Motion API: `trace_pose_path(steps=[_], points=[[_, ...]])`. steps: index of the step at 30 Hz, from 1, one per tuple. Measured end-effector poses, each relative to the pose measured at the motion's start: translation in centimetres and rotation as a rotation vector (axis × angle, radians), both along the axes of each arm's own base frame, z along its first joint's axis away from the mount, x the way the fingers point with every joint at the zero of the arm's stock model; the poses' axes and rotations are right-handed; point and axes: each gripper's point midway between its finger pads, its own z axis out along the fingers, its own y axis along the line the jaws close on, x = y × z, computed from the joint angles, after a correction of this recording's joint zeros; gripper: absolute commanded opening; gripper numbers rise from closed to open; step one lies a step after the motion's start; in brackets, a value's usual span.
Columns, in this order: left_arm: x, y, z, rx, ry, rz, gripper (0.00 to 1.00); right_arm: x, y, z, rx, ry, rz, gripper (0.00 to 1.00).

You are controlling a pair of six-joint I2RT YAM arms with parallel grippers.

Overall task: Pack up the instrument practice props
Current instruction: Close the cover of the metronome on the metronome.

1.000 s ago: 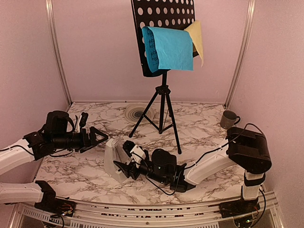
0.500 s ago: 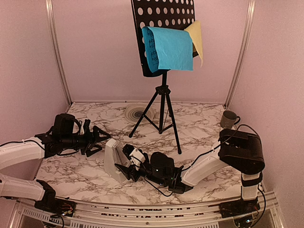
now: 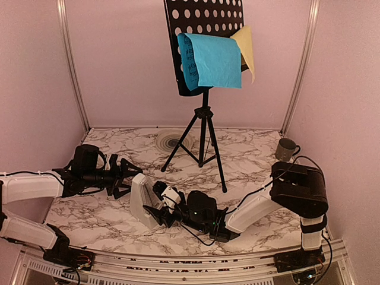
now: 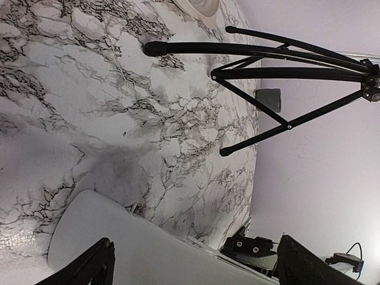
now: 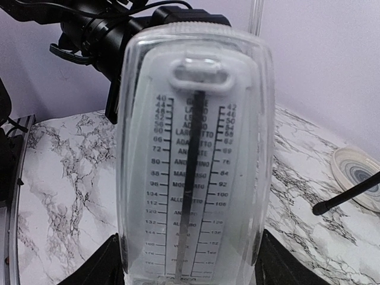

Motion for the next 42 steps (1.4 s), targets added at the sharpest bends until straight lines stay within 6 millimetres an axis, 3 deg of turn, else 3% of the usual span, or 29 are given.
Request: trace_pose_path(steps=[26,42], points=[[-0.3,-0.1,-0.4,-0.016,0.004,-0.006,0.96,-0.5,0.7,0.5,0.03,0.025,0.02,0.5],[-0.4,0.0,-0.6,-0.015,0.005,-0.006,0.96,-0.7,0.1,1.6,0.06,0.044,0.02,0.5]])
